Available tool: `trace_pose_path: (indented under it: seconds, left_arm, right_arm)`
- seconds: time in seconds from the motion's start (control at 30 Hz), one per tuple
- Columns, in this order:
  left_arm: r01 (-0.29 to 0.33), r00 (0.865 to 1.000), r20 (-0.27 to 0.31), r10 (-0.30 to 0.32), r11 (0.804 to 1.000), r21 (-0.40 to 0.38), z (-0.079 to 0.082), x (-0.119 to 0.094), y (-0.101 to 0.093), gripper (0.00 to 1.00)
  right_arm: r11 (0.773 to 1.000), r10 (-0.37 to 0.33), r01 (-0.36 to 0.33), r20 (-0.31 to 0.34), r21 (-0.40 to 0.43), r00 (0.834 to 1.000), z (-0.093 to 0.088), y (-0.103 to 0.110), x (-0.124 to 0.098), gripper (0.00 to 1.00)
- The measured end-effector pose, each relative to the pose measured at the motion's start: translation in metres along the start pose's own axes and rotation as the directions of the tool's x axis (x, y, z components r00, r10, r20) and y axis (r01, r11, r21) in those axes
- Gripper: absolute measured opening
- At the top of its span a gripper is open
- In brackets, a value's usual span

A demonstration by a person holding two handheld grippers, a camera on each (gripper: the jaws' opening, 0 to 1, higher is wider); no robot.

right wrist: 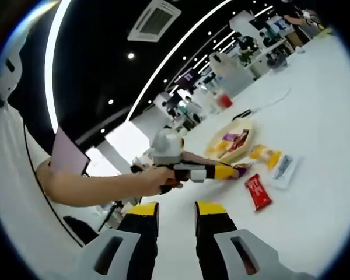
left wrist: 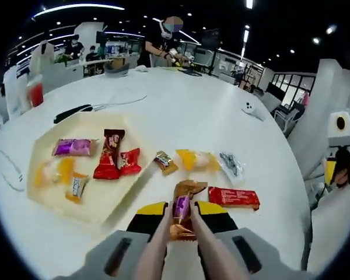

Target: Place the target food into the container with the food tongs after gripping and lifting it, then release it inside without dropping or visibly crushing the food.

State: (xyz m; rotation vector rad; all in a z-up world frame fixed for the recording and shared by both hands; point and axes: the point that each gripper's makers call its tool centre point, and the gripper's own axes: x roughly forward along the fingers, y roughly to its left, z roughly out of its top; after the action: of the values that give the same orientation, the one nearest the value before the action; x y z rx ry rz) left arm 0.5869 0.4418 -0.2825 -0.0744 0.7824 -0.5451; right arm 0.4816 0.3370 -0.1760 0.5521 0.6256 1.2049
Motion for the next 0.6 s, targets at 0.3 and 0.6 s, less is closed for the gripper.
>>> trace_pose_path:
  seconds: [0.3,0.6]
  left_arm:
    - [-0.062,0.990,0.116,0.085,0.979,-0.196,0.000,-0.036,0.000,0.17]
    - [-0.064,0.977,0.187,0.102,0.978,-0.198,0.024,-0.060,-0.020,0.17]
  right_arm:
    - [0.999,-0.002,0.004,0.053,-0.044,0.999,0.019,0.010,-0.002,0.39]
    - [0.983,0.063,-0.062,0.003,-0.174,0.998,0.016,0.047,0.011,0.46]
